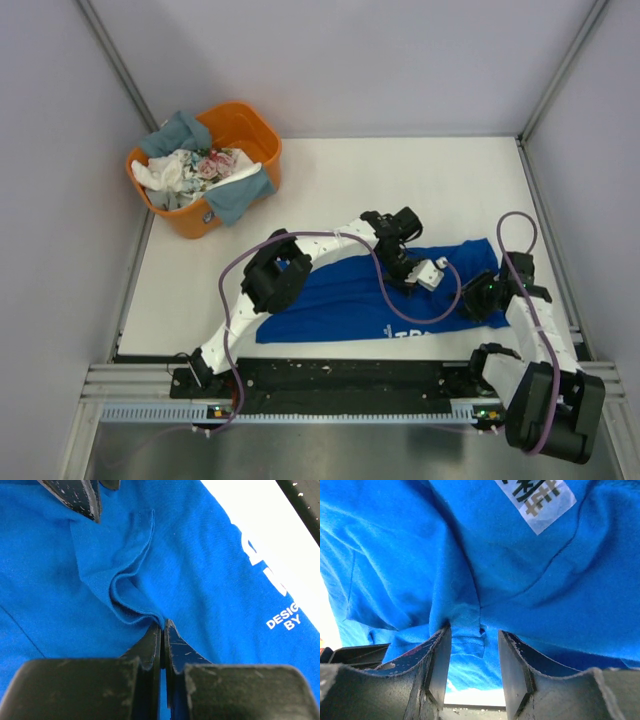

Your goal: Fold and stack the t-shirts

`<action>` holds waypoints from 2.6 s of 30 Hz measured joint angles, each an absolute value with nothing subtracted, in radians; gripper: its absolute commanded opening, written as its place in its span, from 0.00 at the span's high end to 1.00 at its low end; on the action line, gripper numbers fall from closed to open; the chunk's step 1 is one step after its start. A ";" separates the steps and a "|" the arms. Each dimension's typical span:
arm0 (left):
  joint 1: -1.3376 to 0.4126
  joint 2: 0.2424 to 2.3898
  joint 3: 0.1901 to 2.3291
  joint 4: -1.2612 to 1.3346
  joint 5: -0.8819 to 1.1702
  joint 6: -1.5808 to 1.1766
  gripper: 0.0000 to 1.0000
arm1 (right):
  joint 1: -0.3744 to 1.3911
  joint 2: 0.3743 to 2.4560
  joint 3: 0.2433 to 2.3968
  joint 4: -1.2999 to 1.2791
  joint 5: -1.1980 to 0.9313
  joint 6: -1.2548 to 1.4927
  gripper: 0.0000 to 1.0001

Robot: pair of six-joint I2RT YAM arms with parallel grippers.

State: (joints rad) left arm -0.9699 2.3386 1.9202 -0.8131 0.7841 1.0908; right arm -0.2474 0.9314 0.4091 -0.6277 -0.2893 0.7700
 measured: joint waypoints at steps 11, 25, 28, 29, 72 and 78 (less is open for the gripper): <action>-0.970 2.339 1.920 -0.813 0.784 1.091 1.00 | -0.247 0.979 0.400 -0.556 -0.339 0.767 0.84; -0.970 2.339 1.920 -0.813 0.763 1.094 1.00 | -0.255 0.997 0.451 -0.610 -0.299 0.724 1.00; -0.970 2.339 1.920 -0.813 0.758 1.103 1.00 | -0.295 0.997 0.487 -0.659 -0.273 0.698 1.00; -0.970 2.339 1.920 -0.813 0.758 1.107 1.00 | -0.310 0.998 0.494 -0.668 -0.268 0.694 1.00; -0.867 2.124 1.916 -0.994 0.496 0.875 0.89 | -0.446 1.224 0.775 -0.569 -0.288 0.493 0.90; -0.667 2.040 1.654 -0.945 0.390 0.795 0.88 | -0.353 1.357 0.797 -0.518 -0.262 0.479 0.94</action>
